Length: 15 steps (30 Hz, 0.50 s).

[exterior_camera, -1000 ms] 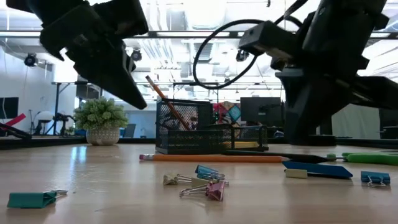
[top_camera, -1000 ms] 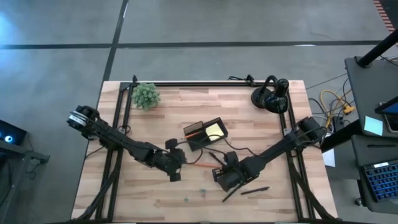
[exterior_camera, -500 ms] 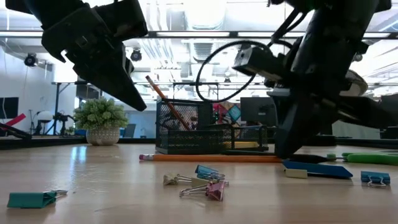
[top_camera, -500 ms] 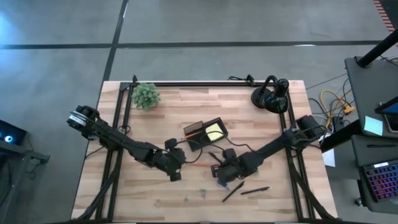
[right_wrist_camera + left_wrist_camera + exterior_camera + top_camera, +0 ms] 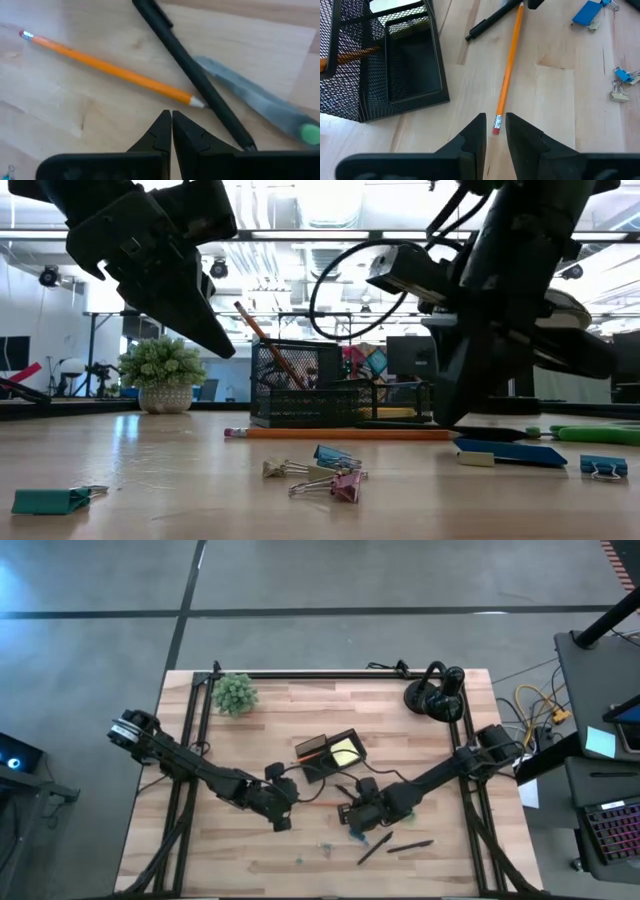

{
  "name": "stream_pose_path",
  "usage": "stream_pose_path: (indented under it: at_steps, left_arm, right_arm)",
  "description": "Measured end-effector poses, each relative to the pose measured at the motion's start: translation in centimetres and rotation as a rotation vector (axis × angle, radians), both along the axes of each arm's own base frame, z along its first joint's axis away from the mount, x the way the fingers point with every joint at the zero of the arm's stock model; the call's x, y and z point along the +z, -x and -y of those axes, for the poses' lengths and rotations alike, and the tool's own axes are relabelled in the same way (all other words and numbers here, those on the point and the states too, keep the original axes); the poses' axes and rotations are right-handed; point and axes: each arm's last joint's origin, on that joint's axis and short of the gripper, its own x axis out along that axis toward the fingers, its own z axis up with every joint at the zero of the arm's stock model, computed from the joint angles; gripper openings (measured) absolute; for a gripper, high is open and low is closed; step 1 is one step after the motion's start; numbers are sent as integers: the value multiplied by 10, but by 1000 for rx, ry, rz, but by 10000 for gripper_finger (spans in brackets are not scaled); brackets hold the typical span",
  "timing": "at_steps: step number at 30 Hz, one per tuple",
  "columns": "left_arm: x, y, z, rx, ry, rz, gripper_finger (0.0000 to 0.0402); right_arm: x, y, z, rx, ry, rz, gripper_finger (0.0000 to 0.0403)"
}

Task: Pick and place office supplies into organizer
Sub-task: Put the orange pencil into the black desk organizer

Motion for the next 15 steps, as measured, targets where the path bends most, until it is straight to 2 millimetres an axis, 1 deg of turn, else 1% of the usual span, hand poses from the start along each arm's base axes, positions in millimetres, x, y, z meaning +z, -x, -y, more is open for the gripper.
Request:
stream_pose_path:
  at_steps: [6,15]
  left_arm:
    - [0,0,0,2,1,-1,60]
    - [-6,4,-1,31,26,-7,60]
  right_arm:
    - [-2,1,7,-11,15,-25,9]
    - [-2,4,9,-2,31,-57,9]
